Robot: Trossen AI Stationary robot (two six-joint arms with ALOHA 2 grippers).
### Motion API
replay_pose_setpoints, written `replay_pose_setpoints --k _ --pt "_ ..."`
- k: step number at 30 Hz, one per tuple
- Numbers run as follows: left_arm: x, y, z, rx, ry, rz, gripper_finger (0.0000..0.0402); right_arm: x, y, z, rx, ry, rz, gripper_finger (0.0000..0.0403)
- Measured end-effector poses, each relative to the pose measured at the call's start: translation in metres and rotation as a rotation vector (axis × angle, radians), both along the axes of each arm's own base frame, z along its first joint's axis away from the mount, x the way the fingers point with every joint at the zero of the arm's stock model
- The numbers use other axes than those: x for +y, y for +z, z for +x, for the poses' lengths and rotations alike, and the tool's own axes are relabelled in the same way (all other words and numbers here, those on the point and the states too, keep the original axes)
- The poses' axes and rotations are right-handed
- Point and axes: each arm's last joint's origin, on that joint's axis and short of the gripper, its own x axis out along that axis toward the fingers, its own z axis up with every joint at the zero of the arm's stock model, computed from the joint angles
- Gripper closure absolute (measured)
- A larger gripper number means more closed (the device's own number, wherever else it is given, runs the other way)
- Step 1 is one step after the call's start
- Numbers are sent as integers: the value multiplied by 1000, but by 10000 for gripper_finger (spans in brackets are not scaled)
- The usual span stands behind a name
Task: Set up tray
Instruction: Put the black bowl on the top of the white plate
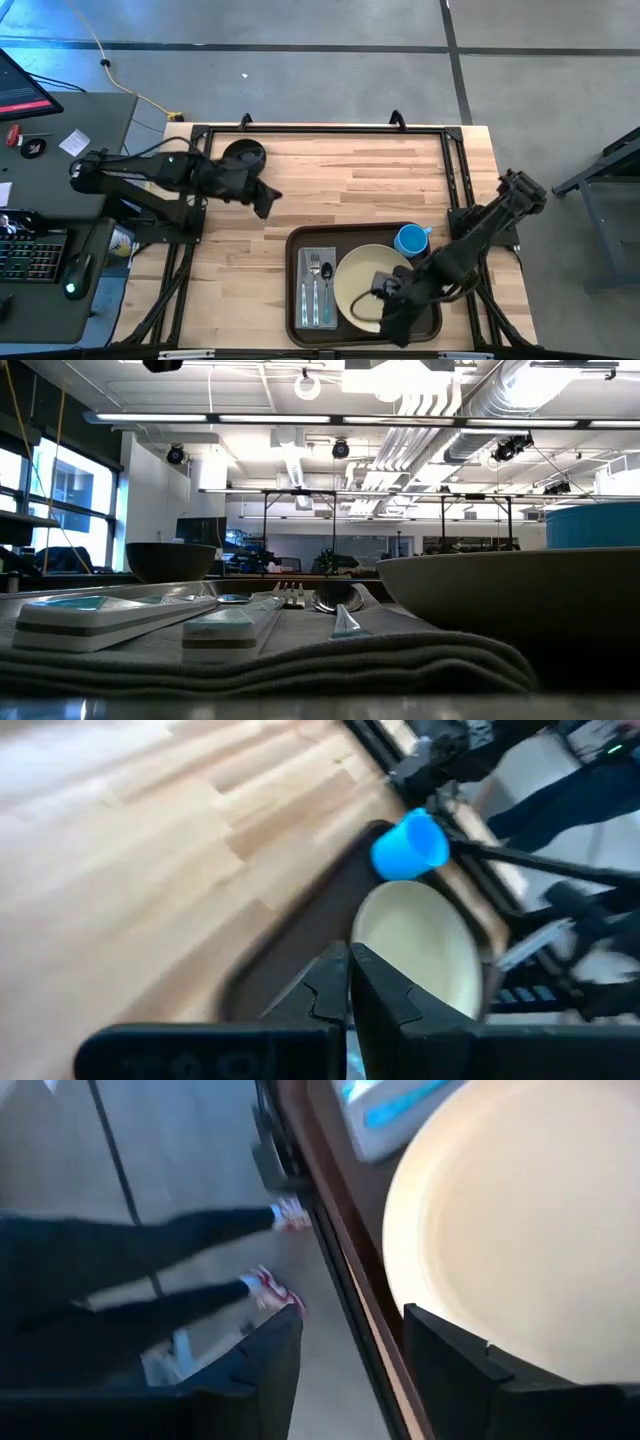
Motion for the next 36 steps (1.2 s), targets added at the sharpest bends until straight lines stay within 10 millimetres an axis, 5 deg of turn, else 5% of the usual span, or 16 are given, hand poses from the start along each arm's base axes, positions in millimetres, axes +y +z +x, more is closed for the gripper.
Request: replay_pose_setpoints --k 7,17,28,36 --pt "41 27 -22 136 39 190 350 -33 29 -4 -57 -149 45 262" --pt "91 11 -48 474 70 239 336 -93 57 2 -188 -359 24 273" --pt "155 -45 -33 755 -16 128 190 -139 66 11 -201 -390 59 274" --pt "180 -90 -16 876 -111 62 183 -139 66 11 -187 -392 90 274"
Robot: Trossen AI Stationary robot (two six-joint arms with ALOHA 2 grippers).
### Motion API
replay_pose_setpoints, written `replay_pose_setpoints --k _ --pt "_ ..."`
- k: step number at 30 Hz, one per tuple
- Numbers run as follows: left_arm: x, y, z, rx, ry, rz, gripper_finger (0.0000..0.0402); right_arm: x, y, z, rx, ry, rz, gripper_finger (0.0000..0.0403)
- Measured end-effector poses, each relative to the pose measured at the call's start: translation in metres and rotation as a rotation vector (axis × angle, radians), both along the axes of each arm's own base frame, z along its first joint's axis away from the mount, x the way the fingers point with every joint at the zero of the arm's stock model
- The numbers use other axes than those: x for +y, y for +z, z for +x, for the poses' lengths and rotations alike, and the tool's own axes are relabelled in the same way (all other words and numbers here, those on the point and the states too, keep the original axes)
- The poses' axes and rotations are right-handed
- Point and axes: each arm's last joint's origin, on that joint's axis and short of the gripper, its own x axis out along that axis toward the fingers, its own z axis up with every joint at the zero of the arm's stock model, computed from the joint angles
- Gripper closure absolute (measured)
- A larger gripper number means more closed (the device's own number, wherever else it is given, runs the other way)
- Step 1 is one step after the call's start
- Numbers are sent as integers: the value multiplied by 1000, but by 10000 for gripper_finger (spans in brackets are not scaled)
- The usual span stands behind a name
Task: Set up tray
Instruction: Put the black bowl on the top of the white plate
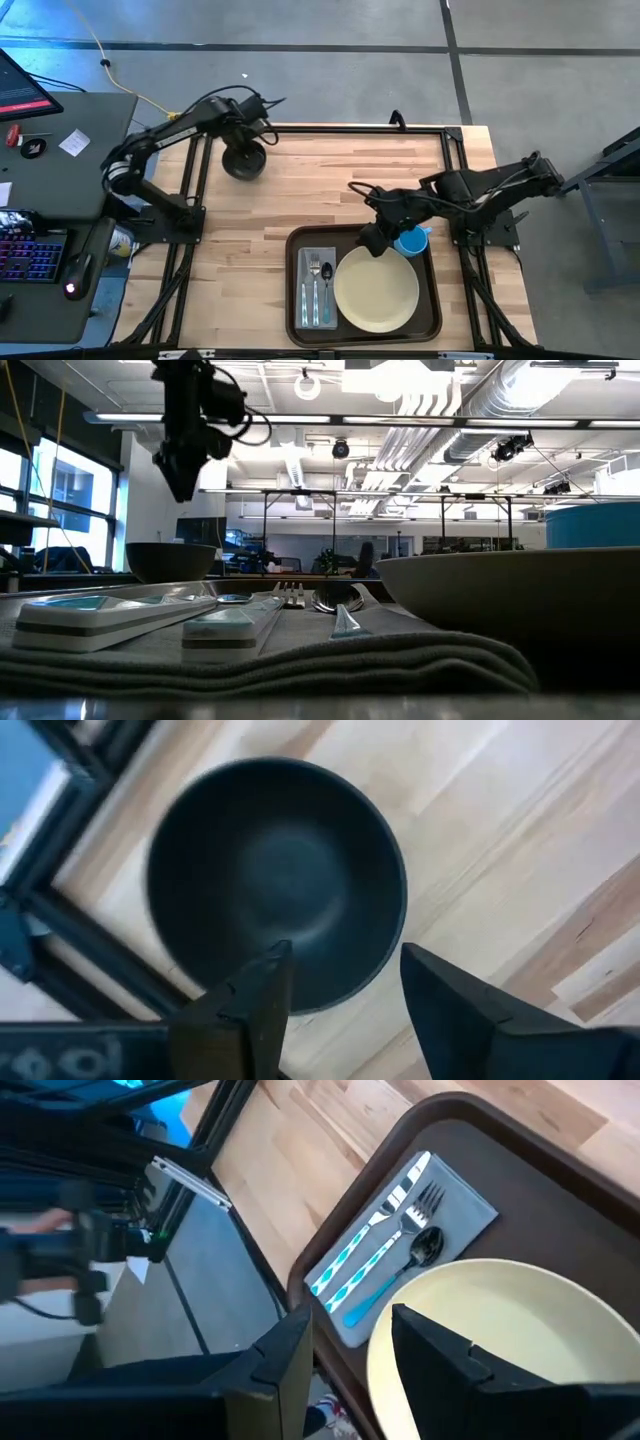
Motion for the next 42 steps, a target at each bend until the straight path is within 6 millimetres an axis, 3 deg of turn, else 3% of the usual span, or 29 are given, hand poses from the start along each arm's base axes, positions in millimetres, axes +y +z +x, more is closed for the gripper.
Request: replay_pose_setpoints --k 9,15,19,23,27,32,38,42 --pt "10 -30 15 47 -39 -52 211 0 7 6 -91 -69 23 274" --pt "11 -31 18 -1 -89 -68 214 -2 -4 -4 59 -46 -20 274" --pt "12 -30 20 -25 -111 -72 213 -10 -6 -4 54 -23 -160 274" --pt "12 -30 20 -27 -112 -70 213 -27 -10 -5 108 -59 -225 274" --pt "12 -30 20 -27 -109 -71 213 -45 -18 -17 279 -125 -270 274" --pt "11 -30 21 -67 -20 -113 213 -59 -25 -31 455 -172 -313 274" --pt "14 -37 23 -33 53 -105 213 -62 -25 -32 466 -128 -346 273" --pt "17 -44 25 13 122 -99 213 -62 -25 -33 469 -101 -362 244"
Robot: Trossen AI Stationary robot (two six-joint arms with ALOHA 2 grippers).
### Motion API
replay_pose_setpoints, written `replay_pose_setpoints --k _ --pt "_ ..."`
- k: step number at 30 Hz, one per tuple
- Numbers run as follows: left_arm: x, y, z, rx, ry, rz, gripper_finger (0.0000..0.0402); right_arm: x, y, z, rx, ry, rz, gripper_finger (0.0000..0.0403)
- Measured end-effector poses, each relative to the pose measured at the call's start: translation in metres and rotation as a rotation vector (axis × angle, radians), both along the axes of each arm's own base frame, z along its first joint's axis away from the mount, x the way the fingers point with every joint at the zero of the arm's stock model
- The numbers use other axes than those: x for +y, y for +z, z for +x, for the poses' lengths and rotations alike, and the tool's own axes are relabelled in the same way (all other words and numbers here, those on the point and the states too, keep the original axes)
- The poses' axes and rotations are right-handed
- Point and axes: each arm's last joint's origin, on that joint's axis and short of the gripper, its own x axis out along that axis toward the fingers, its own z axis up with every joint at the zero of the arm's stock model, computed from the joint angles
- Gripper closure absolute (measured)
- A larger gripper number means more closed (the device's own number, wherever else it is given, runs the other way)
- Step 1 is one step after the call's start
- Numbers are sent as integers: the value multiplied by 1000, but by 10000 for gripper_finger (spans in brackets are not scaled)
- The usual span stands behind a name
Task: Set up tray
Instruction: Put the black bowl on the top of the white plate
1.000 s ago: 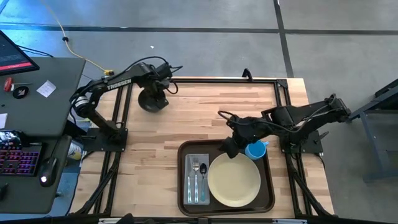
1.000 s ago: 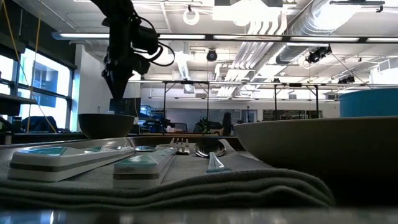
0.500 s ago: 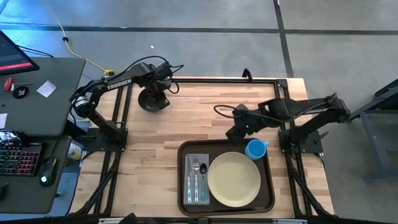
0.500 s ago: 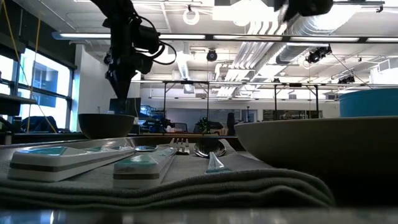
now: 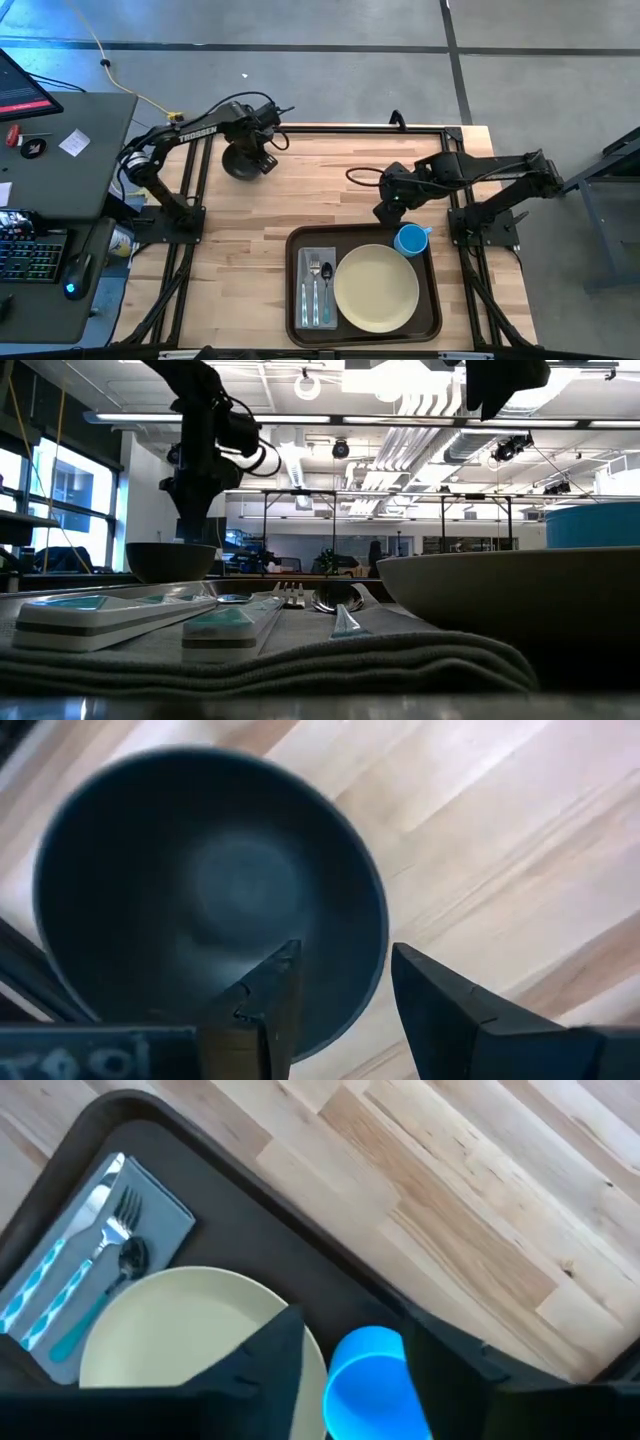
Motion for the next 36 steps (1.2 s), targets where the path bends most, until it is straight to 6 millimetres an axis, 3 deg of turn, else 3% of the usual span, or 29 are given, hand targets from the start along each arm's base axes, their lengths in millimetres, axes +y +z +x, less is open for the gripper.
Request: replay_pose_setpoints --k 6,10,19,30,33,36 --pt "2 -10 6 24 10 -27 213 -2 -2 -8 78 -26 -35 159" --pt "3 -14 8 19 3 -43 213 -3 -3 -15 145 -77 -70 134" --pt "5 -15 12 -29 17 -48 213 -4 -3 -15 140 -83 -80 138" --pt "12 -42 19 85 -4 -74 214 0 -2 -14 122 -68 -79 148" --pt "14 -42 19 103 -24 -41 229 2 -2 -14 121 -58 -81 147" --pt "15 -42 19 118 -39 -18 269 4 -2 -14 121 -49 -82 149"
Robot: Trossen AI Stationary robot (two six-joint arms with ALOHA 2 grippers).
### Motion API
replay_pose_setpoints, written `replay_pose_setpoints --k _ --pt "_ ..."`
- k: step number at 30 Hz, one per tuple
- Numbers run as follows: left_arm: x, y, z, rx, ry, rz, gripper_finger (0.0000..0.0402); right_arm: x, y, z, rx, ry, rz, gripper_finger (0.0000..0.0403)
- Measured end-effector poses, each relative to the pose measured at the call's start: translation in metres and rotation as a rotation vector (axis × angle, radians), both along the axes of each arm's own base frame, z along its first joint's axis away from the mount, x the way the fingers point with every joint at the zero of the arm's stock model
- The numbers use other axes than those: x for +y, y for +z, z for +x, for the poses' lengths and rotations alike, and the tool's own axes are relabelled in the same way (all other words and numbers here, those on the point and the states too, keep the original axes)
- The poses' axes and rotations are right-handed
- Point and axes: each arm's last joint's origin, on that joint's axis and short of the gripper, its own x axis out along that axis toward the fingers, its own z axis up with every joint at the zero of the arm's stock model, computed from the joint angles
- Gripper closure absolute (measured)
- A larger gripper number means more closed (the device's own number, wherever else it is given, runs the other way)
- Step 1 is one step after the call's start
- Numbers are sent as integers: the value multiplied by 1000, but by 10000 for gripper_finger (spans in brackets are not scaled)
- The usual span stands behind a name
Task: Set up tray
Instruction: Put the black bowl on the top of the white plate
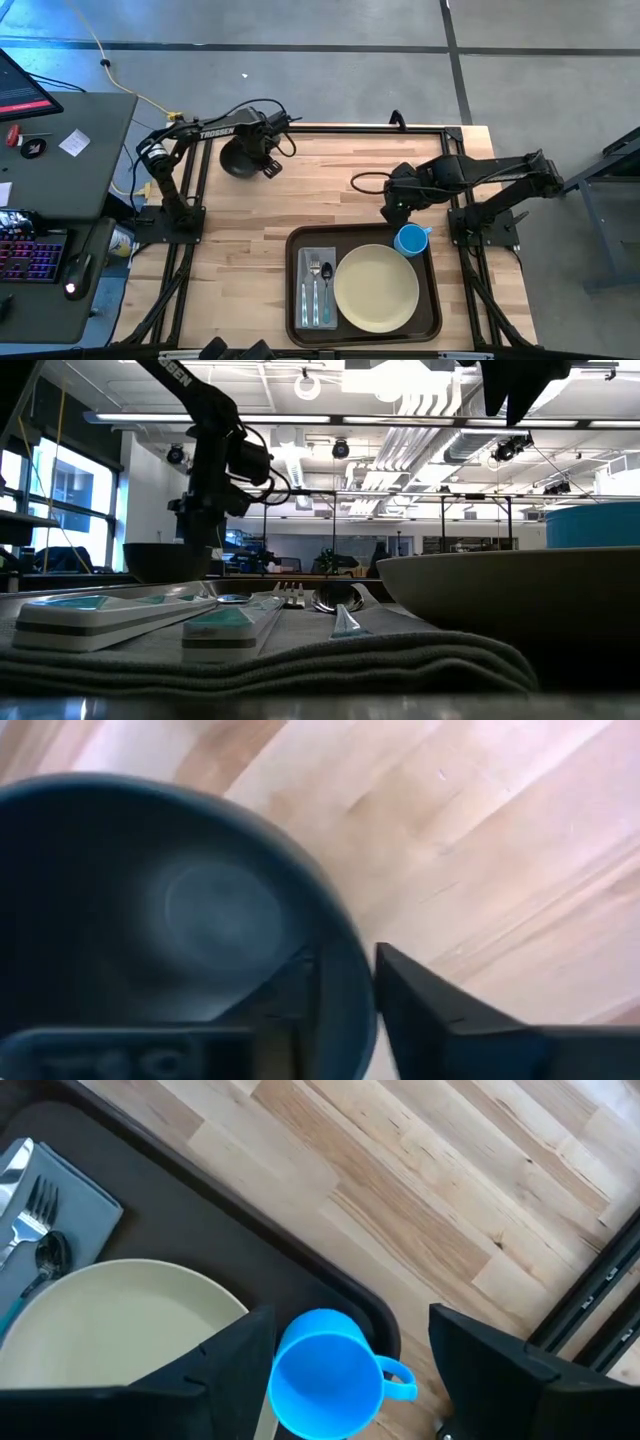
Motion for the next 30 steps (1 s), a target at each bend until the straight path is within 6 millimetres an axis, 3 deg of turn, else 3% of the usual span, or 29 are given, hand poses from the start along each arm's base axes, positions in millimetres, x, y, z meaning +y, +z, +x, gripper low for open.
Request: replay_pose_setpoints --k 5,11,15,23,30 --pt "3 0 3 -24 -23 29 366 2 0 0 0 7 -4 156" --pt "-2 1 0 -26 -27 -50 360 2 0 0 0 9 -1 166" --pt "-15 10 0 20 -81 -111 364 2 0 0 1 16 -4 174" --pt "-64 78 17 -176 -200 -18 367 6 5 -12 12 44 43 198" --pt "-135 128 43 -336 -384 17 367 16 23 -41 -73 27 50 220"
